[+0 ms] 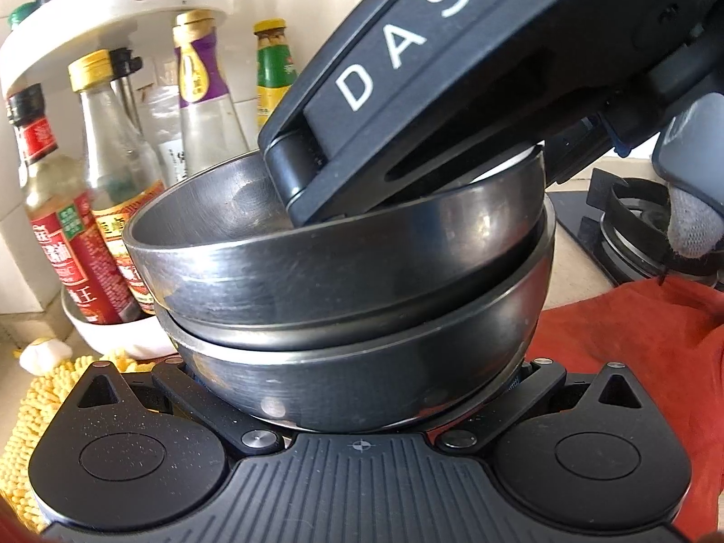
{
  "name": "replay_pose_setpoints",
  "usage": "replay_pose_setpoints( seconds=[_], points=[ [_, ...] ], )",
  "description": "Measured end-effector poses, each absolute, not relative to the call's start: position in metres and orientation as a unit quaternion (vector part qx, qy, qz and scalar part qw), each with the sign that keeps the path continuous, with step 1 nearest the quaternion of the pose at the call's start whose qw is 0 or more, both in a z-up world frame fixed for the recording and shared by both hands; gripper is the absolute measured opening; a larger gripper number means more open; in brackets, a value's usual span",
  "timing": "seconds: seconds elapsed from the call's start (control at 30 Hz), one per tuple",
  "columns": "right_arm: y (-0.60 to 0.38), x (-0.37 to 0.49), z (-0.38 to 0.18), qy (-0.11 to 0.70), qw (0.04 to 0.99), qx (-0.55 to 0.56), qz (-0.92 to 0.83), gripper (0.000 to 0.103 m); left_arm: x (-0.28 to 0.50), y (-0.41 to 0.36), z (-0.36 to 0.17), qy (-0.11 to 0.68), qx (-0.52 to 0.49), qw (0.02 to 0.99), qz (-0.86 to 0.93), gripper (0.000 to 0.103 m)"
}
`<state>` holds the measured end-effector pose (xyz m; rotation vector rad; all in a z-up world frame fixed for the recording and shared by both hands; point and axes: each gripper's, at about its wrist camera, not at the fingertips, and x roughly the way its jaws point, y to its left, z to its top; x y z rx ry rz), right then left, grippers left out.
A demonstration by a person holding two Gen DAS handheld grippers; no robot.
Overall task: Organize plates and bowls
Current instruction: 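Lift the bowl stack with both grippers and carry it toward the floral plates, then lower the steel bowl stack onto the floral plates with both grippers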
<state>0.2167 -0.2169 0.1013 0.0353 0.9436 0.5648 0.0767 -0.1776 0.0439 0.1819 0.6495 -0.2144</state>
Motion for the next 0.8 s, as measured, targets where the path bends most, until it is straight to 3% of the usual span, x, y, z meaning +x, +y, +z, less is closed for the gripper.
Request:
replay_pose_setpoints(
  seconds=[0.8],
  points=[
    [-0.231, 0.223, 0.076, 0.474, 0.845, 0.028, 0.247, 0.062, 0.127, -0.171, 0.013, 0.345, 0.108, 0.924, -0.123, 0.103]
  ],
)
